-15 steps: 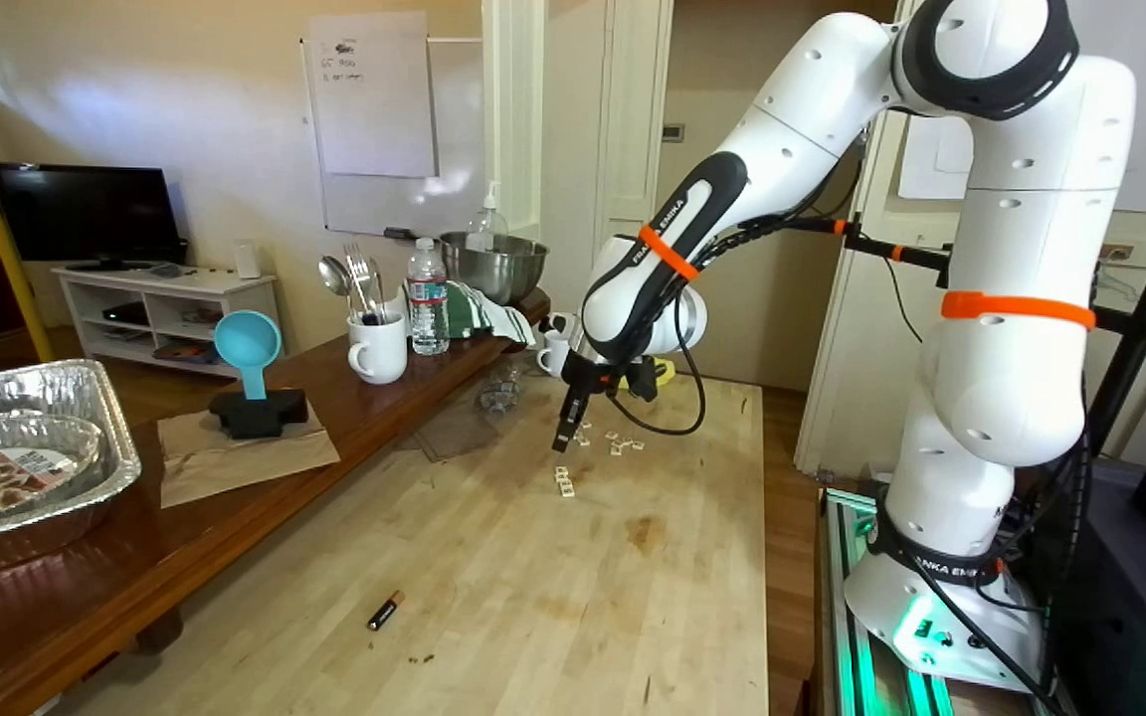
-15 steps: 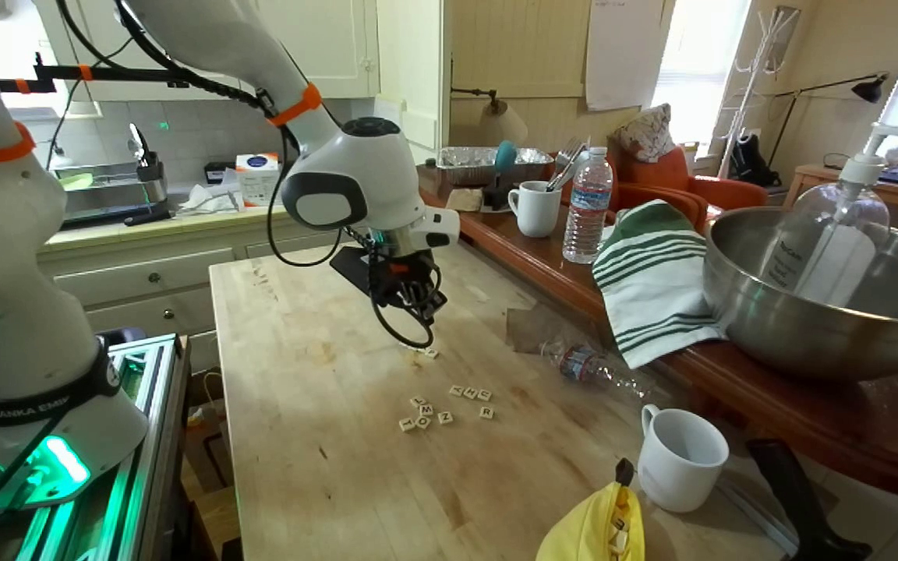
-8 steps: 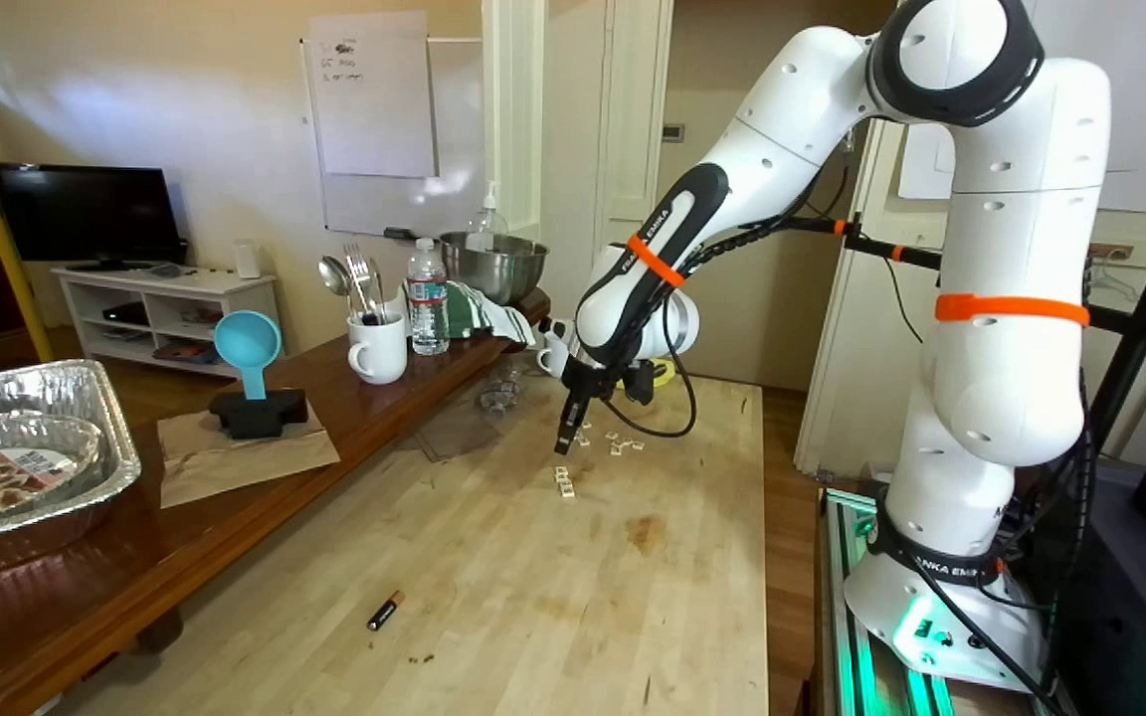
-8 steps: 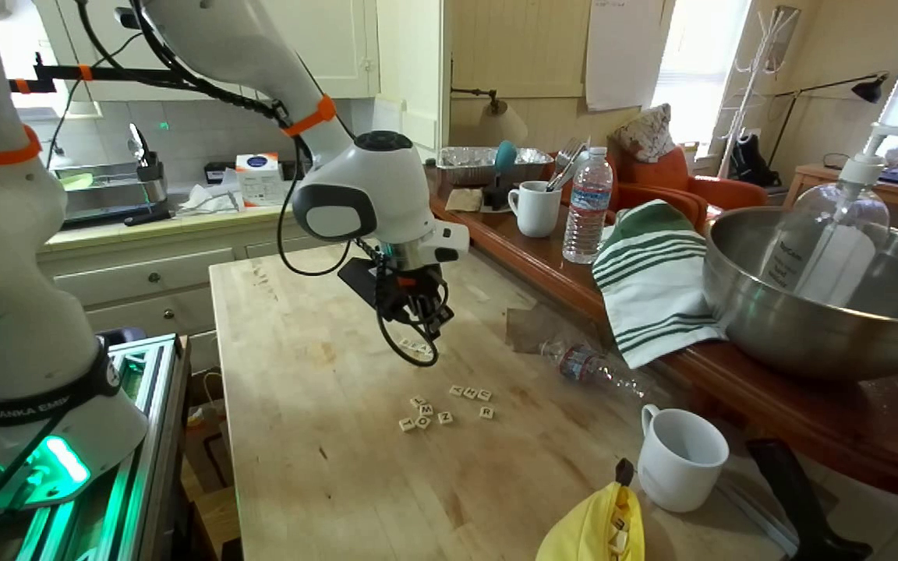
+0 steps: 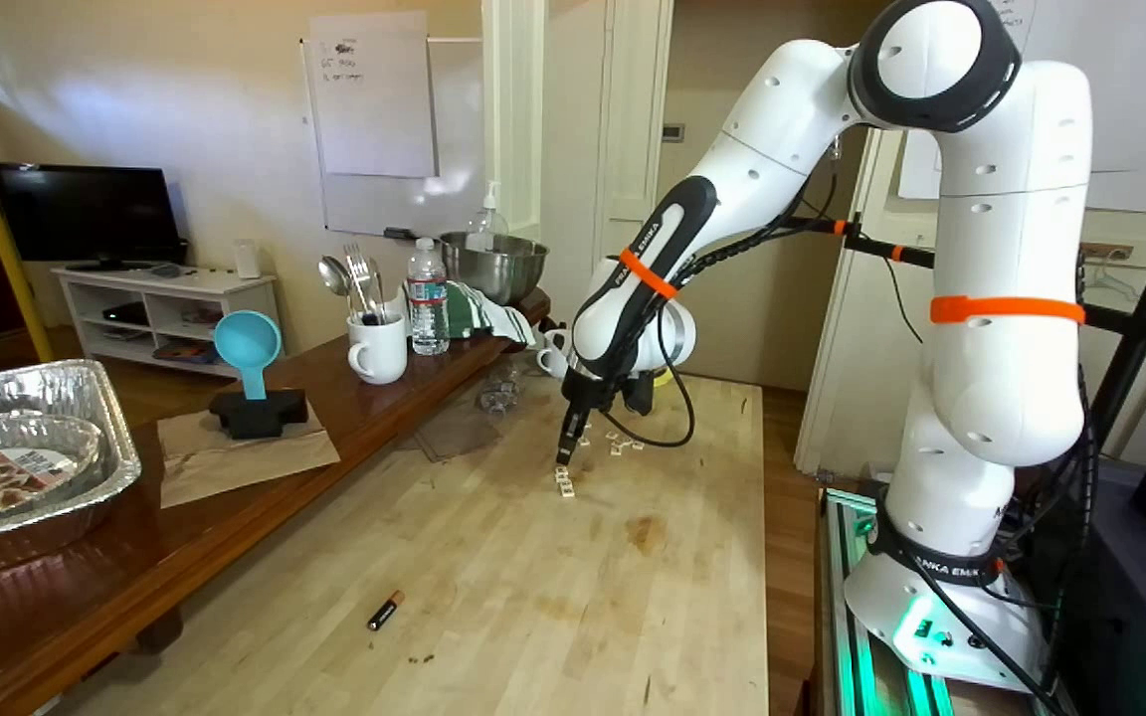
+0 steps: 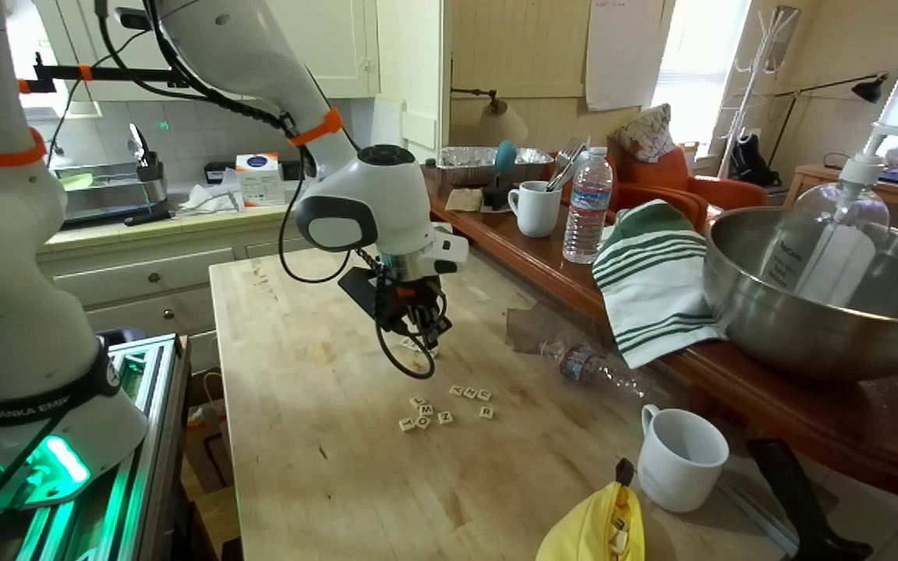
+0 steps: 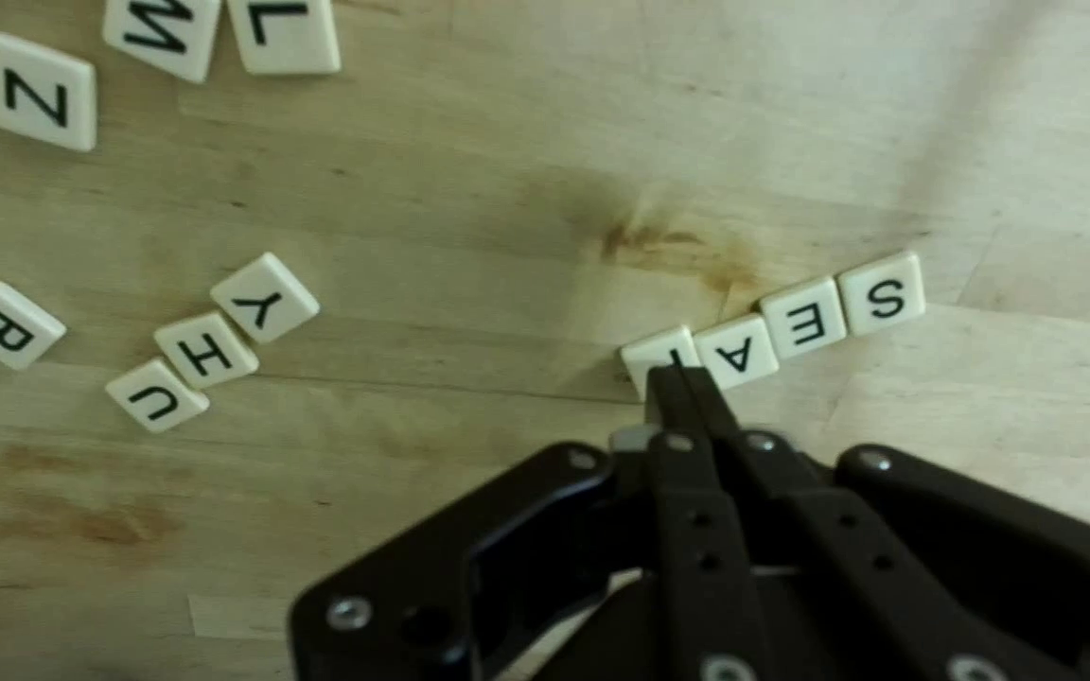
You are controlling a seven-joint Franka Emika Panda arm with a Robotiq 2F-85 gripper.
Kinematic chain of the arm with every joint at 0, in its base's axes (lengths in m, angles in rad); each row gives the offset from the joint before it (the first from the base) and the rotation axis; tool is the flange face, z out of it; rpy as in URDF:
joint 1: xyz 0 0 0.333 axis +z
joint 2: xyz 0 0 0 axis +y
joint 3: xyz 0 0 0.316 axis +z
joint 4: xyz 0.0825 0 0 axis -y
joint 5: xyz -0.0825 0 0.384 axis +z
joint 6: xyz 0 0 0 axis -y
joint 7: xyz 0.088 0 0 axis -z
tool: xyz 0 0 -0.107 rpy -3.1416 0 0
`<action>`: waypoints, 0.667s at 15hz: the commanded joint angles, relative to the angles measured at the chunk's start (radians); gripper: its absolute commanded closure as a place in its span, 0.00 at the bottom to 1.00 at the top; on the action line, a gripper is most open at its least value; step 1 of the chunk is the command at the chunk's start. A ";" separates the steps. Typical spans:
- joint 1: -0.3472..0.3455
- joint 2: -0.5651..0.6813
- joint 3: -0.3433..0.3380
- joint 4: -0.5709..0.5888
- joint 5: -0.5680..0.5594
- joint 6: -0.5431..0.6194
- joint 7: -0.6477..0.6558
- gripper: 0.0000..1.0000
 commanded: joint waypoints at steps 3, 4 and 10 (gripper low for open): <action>-0.007 0.040 0.014 0.014 0.033 0.032 -0.012 1.00; -0.007 0.044 0.014 0.015 0.035 0.035 -0.013 1.00; -0.010 0.070 0.022 0.031 0.058 0.073 -0.023 1.00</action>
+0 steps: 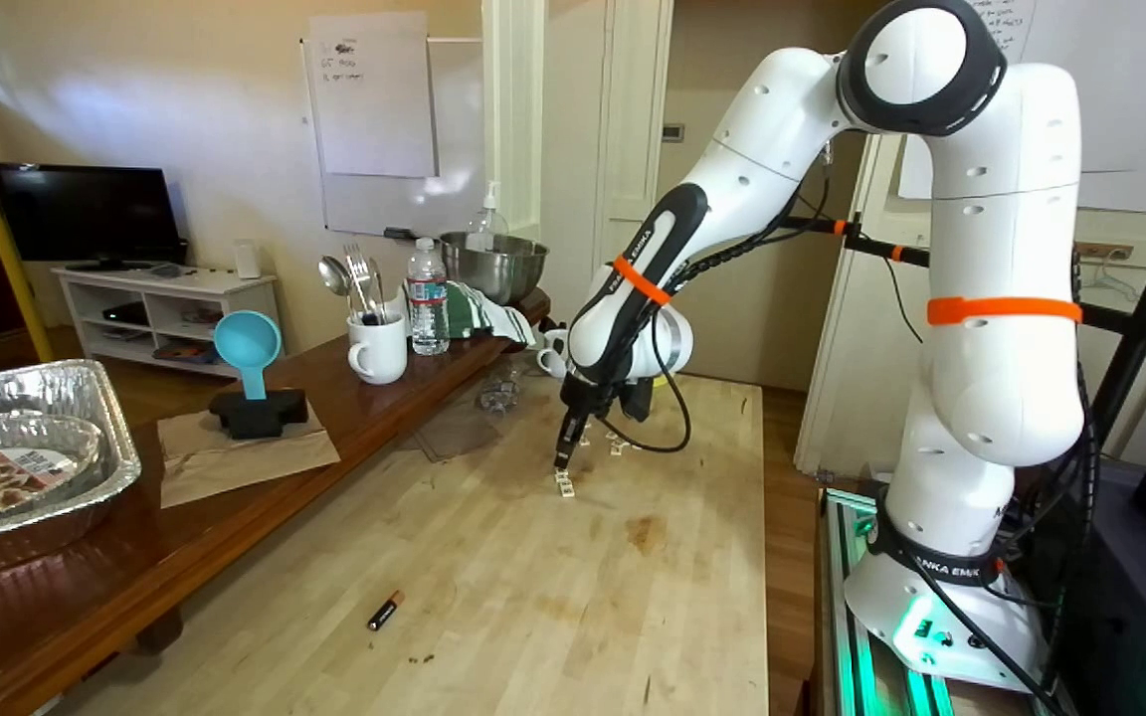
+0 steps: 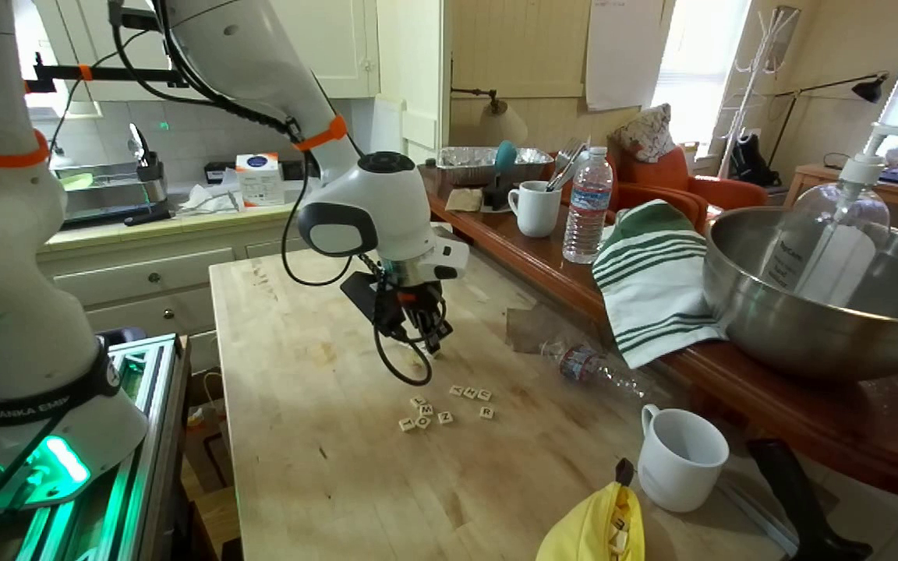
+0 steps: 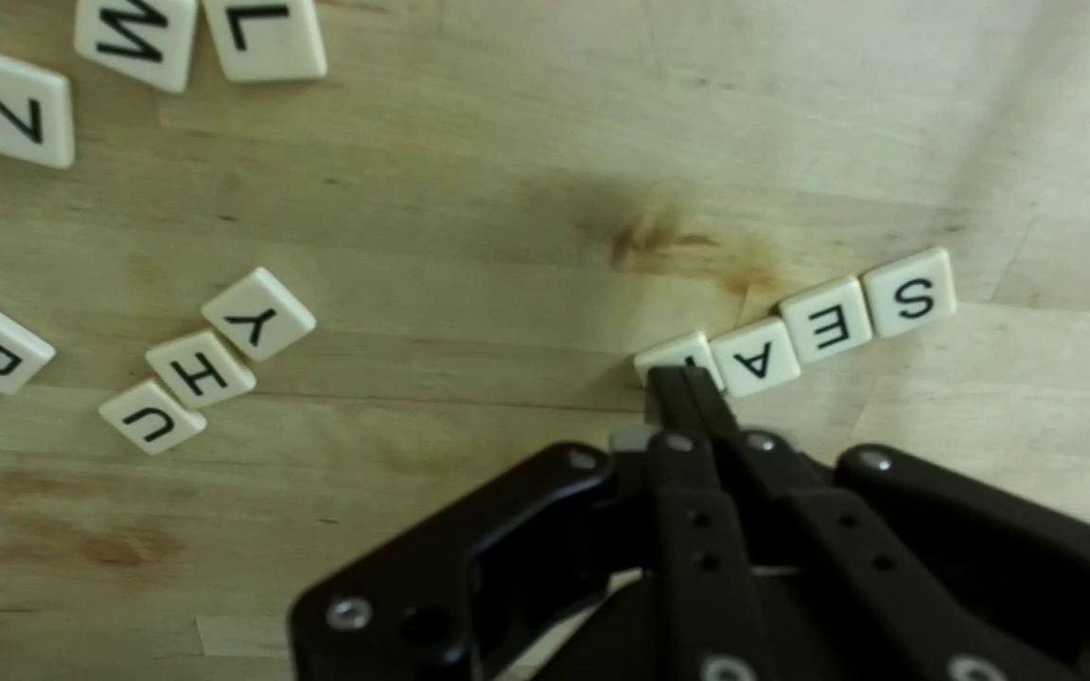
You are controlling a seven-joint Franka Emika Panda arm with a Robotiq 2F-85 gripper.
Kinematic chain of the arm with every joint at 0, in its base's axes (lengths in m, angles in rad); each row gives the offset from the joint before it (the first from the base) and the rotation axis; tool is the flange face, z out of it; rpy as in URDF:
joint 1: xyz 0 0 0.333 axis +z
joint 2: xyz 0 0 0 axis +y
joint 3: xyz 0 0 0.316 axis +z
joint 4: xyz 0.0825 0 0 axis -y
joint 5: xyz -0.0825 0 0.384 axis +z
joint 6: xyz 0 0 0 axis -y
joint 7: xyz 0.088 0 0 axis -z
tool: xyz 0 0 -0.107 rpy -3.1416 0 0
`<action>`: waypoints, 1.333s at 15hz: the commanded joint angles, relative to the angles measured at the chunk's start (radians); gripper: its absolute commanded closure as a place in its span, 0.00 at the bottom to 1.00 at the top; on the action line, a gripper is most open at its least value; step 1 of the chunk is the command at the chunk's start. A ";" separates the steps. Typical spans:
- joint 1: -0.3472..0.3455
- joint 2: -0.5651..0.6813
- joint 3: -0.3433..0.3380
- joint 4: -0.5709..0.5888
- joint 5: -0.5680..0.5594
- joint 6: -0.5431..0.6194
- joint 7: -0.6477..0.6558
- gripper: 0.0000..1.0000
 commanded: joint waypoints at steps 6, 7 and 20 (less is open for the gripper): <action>-0.006 0.060 0.010 0.029 0.011 0.051 -0.014 1.00; -0.005 0.061 0.007 0.027 0.007 0.053 -0.013 1.00; -0.020 0.011 -0.068 -0.023 -0.017 0.046 -0.021 1.00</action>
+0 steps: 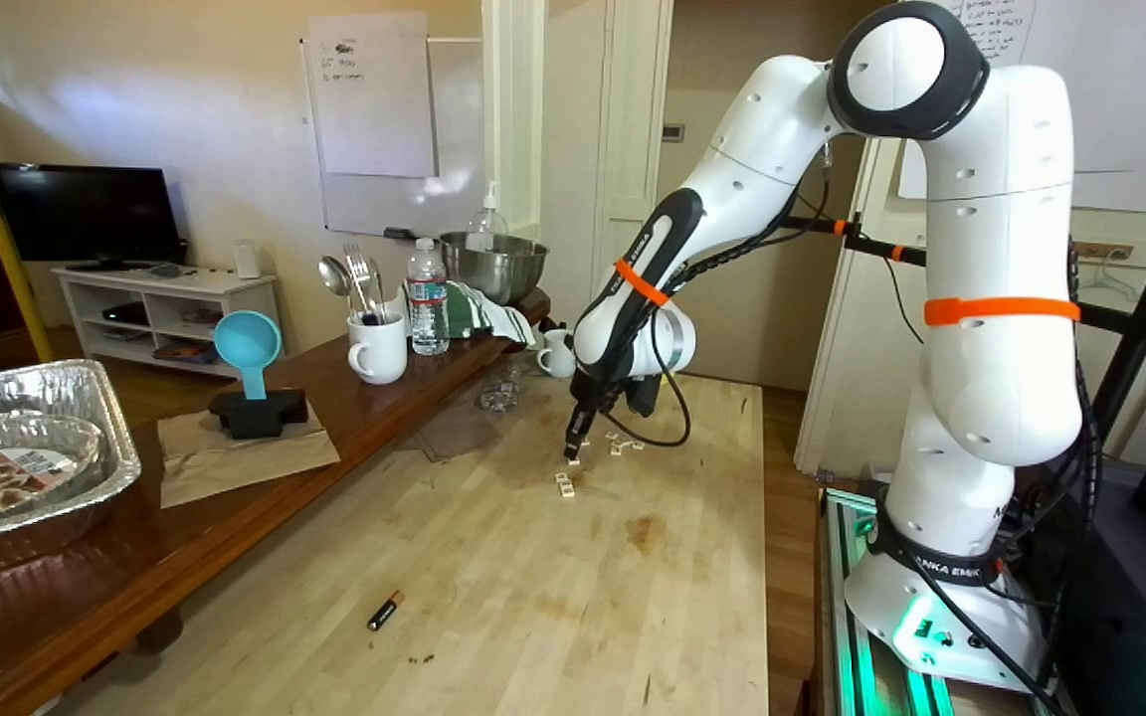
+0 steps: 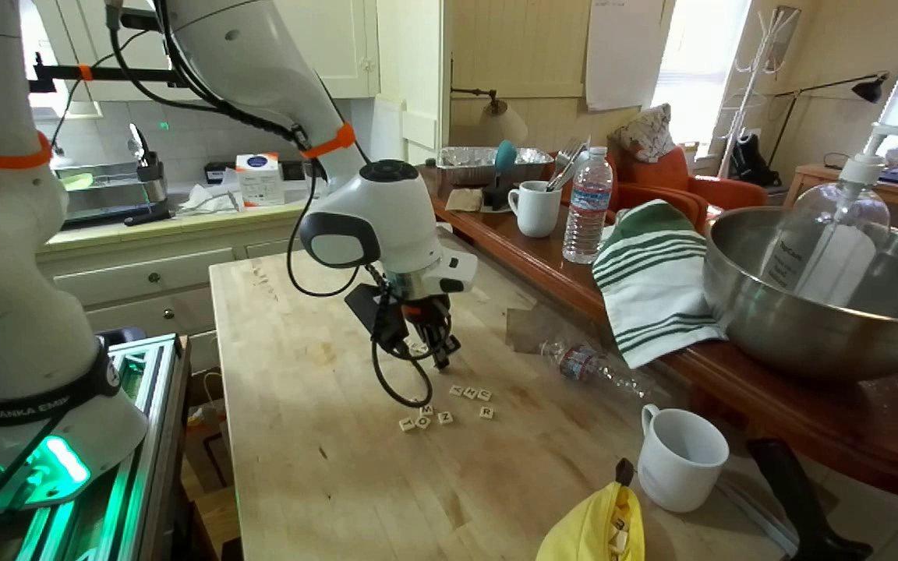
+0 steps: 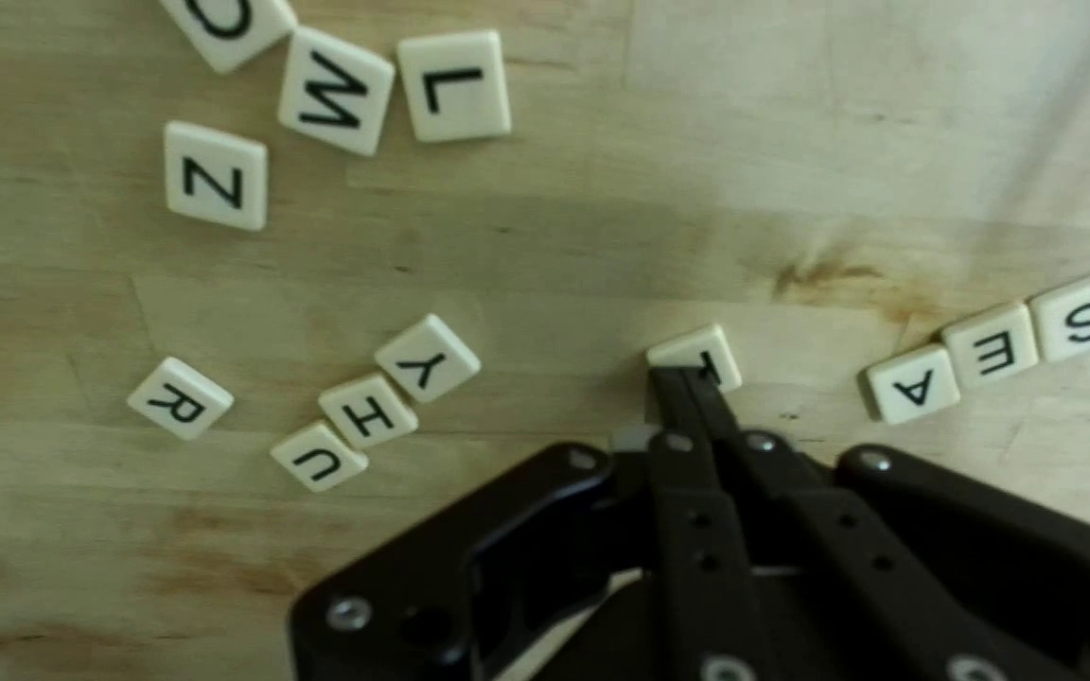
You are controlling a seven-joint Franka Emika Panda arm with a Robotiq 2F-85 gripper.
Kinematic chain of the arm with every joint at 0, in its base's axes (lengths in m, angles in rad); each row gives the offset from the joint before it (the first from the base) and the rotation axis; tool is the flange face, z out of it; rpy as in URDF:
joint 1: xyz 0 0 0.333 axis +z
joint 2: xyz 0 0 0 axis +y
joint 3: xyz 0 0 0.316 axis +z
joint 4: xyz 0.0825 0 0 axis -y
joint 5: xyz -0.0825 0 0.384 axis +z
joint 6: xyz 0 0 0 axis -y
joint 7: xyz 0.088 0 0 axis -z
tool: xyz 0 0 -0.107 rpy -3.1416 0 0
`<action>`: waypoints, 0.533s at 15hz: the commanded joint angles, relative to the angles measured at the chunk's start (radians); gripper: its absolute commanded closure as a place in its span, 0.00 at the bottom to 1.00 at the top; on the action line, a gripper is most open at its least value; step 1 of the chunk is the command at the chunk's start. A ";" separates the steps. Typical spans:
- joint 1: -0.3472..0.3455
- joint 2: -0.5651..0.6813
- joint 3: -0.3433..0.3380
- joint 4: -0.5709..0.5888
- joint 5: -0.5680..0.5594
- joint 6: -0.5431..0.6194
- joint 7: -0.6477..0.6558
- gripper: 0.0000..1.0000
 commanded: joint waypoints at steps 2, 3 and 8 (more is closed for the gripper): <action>-0.003 -0.012 -0.032 -0.035 -0.021 0.019 -0.012 1.00; -0.005 -0.012 -0.036 -0.035 -0.021 0.017 -0.014 1.00; -0.005 -0.014 -0.068 -0.037 -0.028 0.017 -0.011 1.00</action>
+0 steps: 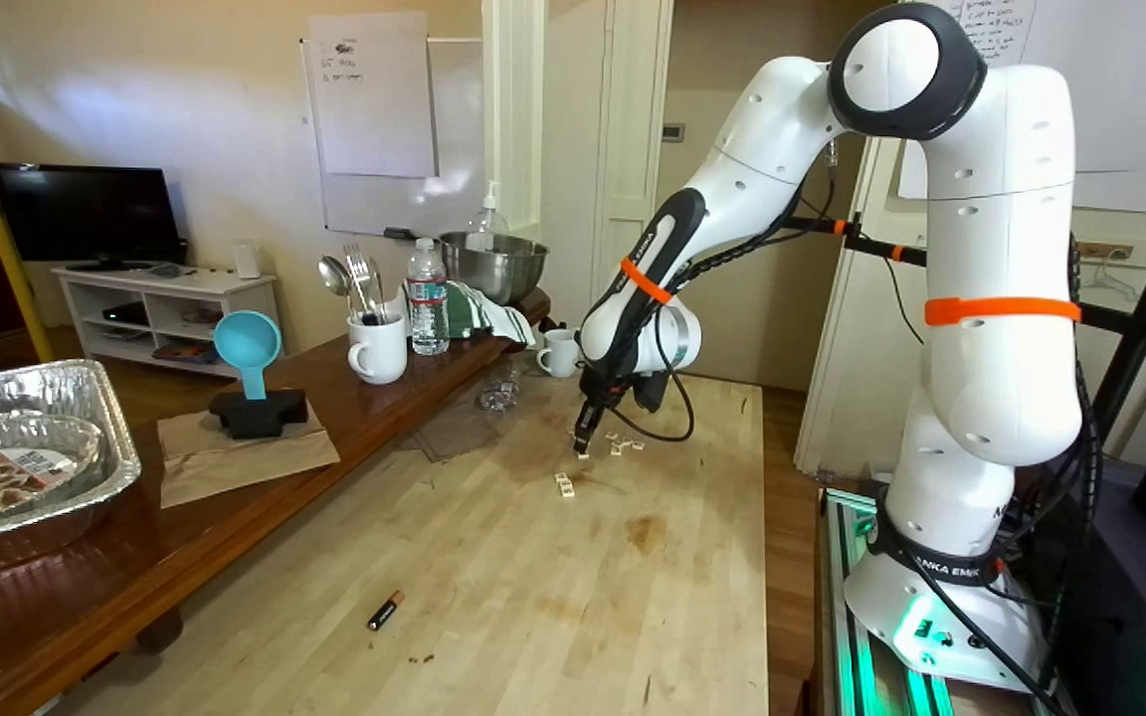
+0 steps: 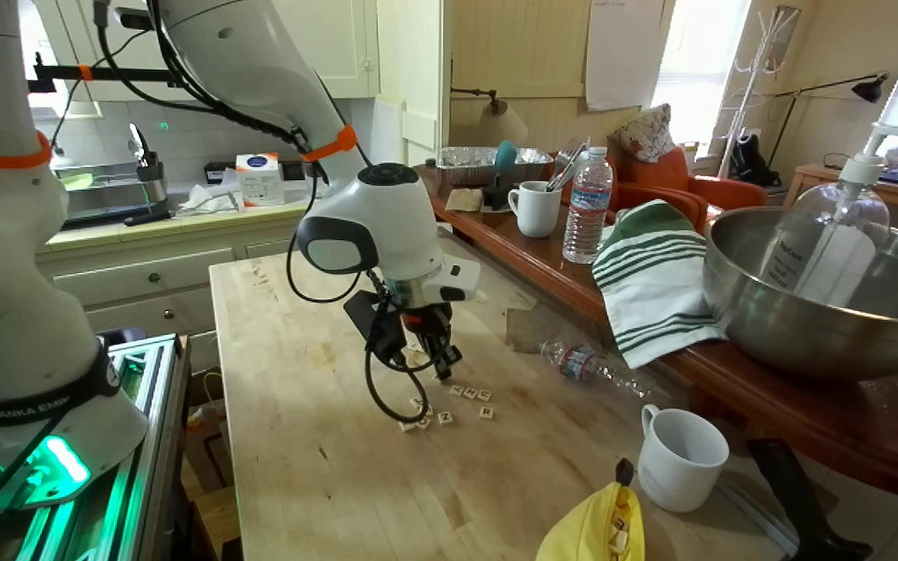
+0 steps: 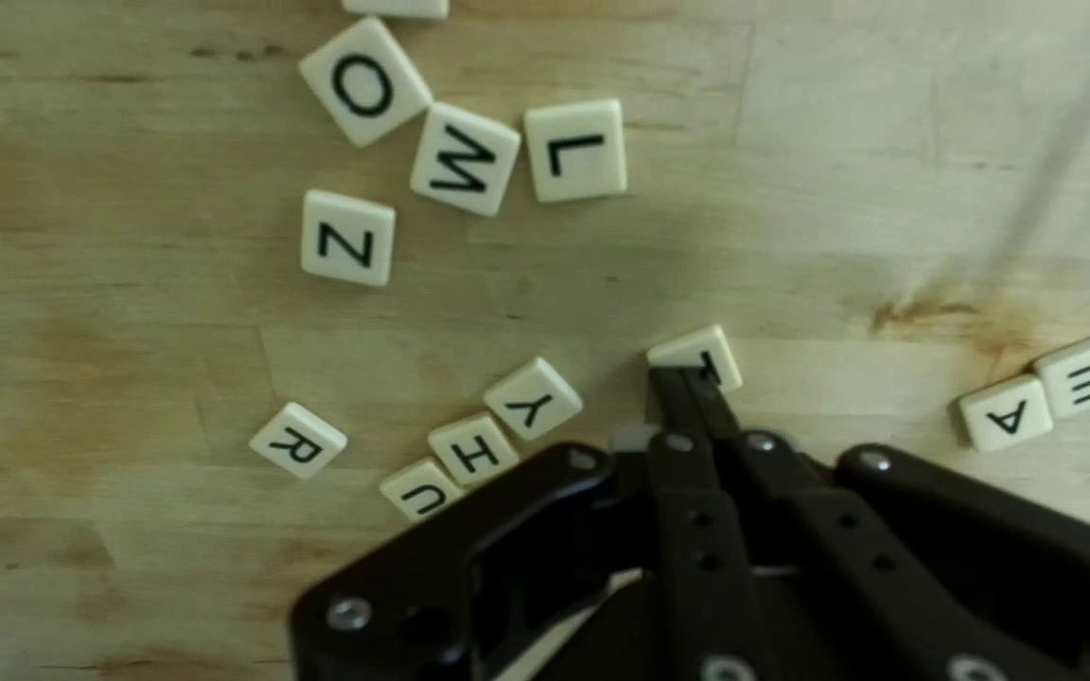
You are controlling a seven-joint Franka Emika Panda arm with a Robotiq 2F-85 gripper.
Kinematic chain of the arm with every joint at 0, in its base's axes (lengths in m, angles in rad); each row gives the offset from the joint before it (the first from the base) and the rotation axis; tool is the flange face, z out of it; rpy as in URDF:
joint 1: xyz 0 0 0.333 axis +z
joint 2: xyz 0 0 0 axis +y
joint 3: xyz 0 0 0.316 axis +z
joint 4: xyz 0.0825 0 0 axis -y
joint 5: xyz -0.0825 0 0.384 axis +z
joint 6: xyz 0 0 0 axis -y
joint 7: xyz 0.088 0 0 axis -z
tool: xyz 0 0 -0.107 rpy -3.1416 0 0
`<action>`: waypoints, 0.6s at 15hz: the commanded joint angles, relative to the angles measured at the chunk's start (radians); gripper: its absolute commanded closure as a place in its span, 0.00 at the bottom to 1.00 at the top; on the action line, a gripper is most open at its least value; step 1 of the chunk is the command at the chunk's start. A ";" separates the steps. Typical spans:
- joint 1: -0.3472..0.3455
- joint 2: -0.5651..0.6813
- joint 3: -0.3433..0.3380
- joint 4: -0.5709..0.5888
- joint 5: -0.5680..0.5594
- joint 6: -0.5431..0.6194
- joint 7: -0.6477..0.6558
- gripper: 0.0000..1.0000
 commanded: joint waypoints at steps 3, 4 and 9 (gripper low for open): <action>-0.002 -0.011 -0.044 -0.031 -0.026 0.018 -0.006 1.00; -0.002 -0.015 -0.049 -0.032 -0.026 0.013 -0.006 1.00; 0.004 -0.079 -0.059 -0.051 -0.024 -0.006 -0.004 1.00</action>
